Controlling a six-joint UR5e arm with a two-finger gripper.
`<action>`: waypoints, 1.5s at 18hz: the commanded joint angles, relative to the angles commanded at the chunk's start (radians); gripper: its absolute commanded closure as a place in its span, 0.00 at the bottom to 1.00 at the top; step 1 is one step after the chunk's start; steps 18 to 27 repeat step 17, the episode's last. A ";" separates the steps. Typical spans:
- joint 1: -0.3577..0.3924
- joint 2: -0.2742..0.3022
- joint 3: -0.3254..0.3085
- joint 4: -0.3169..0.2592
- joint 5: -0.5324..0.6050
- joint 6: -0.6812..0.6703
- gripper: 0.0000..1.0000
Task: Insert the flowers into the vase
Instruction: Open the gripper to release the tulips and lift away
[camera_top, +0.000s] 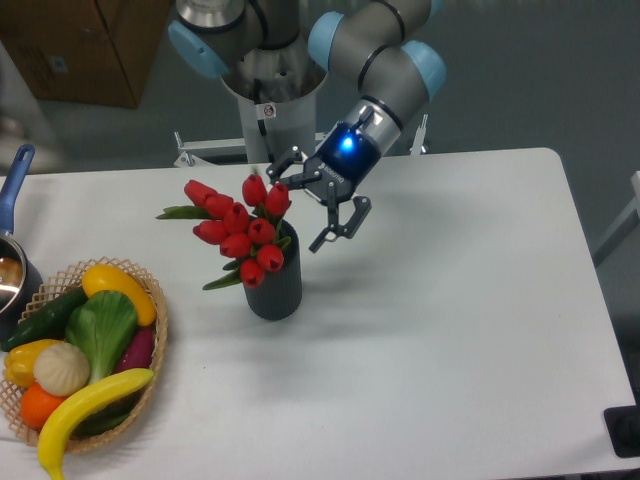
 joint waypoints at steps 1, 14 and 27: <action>0.018 0.002 0.020 -0.002 0.023 0.000 0.00; -0.029 -0.193 0.406 -0.046 0.816 0.000 0.00; -0.072 -0.260 0.500 -0.100 0.968 0.000 0.00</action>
